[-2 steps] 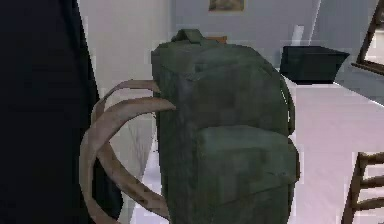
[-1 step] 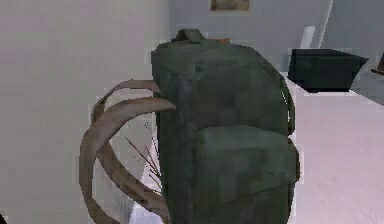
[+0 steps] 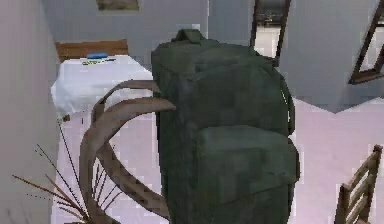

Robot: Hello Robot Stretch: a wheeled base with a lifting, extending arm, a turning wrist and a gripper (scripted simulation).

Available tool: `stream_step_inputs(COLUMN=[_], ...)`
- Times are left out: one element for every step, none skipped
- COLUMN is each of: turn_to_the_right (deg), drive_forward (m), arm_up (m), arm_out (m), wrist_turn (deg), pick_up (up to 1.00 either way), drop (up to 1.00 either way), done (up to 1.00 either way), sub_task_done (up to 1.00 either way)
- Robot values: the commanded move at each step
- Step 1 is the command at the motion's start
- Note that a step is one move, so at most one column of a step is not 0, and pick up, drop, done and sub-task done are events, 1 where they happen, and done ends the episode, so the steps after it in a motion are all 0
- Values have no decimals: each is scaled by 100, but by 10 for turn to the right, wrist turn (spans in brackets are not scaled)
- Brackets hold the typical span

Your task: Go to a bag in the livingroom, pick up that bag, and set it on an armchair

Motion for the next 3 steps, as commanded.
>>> stream_step_inputs(turn_to_the_right=[0,0,0], drive_forward=[100,100,100], arm_up=[0,0,0], arm_out=[0,0,0], wrist_turn=[0,0,0], pick_up=[0,0,0], drop=[0,0,0], done=[0,0,0], sub_task_done=[0,0,0])
